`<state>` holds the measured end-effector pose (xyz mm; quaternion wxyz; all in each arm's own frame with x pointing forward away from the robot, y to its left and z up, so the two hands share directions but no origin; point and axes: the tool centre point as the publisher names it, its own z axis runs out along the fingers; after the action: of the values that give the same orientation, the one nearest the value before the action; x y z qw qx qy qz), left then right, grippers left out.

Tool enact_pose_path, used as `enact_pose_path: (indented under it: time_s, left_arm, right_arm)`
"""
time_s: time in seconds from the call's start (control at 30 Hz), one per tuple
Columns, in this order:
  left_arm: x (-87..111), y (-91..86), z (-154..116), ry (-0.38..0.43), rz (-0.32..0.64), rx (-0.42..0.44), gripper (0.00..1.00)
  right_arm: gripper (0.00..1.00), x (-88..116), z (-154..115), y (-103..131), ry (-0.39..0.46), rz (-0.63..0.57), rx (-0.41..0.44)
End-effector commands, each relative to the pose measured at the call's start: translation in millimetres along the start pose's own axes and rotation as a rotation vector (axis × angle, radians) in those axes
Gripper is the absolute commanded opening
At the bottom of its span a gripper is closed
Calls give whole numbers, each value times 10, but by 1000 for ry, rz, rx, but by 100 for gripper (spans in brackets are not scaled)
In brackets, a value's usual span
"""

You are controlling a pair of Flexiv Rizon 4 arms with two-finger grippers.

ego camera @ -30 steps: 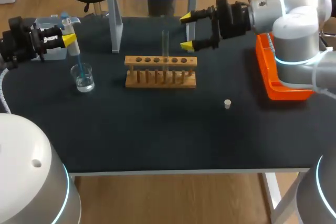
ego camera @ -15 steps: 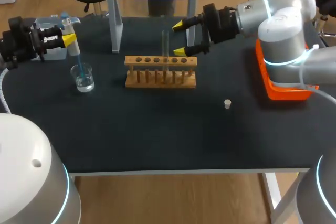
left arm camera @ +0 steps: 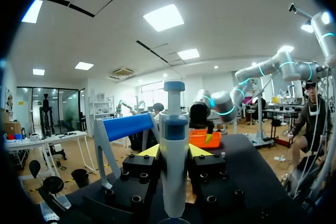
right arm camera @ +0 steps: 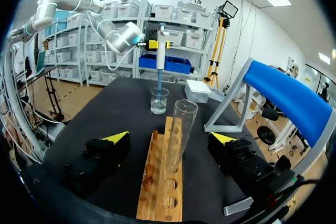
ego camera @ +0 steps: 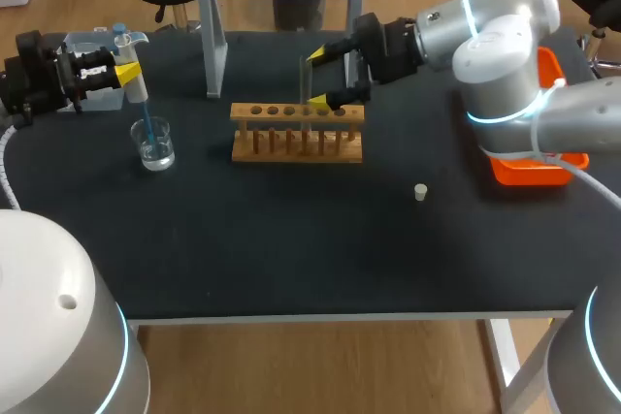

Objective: Invert the test tube, pick up the pipette, mount the tip to pipette, aspirate from beaker and dispense into the tube, eject the tip, return the pipette, and cap with the stopper.

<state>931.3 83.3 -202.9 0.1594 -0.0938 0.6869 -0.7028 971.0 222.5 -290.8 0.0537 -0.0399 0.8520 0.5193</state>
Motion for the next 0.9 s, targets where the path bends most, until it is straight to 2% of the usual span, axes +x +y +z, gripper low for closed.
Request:
enact_pose_path:
  time_s: [0.03, 0.27, 0.5, 0.9]
  left_arm:
    - [8, -7, -2, -2, 1, -1, 0]
    - [8, -7, -2, -2, 1, -1, 0]
    - [8, -7, -2, -2, 1, -1, 0]
    - [8, -7, -2, -2, 1, -1, 0]
  right_arm:
    - [100, -70, 87, -22, 1, 4, 21]
    - [100, -71, 137, -49, -11, 13, 35]
    - [100, -81, 200, -71, -39, 3, 82]
    - [100, -116, 262, -82, -58, 8, 103]
